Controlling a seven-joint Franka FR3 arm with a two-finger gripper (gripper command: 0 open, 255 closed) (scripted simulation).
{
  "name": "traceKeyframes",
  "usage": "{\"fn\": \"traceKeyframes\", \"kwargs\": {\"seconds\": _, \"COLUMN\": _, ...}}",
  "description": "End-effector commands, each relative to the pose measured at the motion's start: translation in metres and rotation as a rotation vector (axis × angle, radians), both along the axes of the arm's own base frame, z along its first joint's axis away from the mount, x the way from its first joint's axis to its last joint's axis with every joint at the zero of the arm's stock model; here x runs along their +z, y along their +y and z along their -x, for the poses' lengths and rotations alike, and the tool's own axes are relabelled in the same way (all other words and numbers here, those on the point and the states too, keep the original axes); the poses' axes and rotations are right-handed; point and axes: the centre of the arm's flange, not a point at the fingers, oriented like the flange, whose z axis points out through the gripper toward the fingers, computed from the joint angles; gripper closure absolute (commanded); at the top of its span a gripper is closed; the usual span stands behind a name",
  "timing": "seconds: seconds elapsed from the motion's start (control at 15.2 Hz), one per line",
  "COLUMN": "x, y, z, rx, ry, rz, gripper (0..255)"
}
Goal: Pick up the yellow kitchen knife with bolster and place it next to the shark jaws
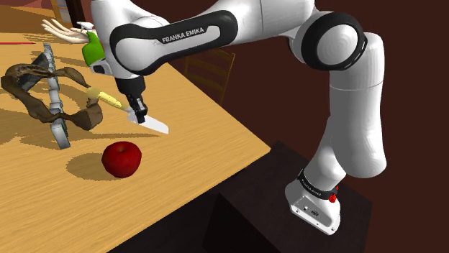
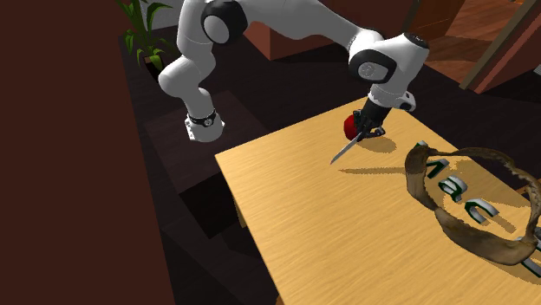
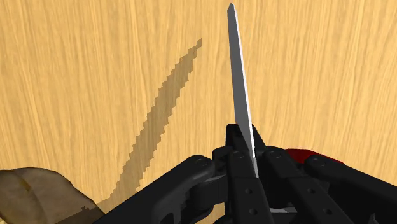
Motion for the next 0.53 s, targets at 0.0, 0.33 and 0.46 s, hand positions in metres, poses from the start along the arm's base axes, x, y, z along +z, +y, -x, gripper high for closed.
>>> {"fn": "traceKeyframes", "kwargs": {"seconds": 0.0, "x": -0.01, "y": 0.0, "z": 0.0, "rx": 0.0, "ry": 0.0, "rz": 0.0, "gripper": 255}}
{"fn": "traceKeyframes", "kwargs": {"seconds": 0.33, "x": -0.036, "y": 0.0, "z": 0.0, "rx": 0.0, "ry": 0.0, "rz": 0.0, "gripper": 255}}
{"fn": "traceKeyframes", "kwargs": {"seconds": 0.46, "x": -0.047, "y": 0.0, "z": 0.0, "rx": 0.0, "ry": 0.0, "rz": 0.0, "gripper": 255}}
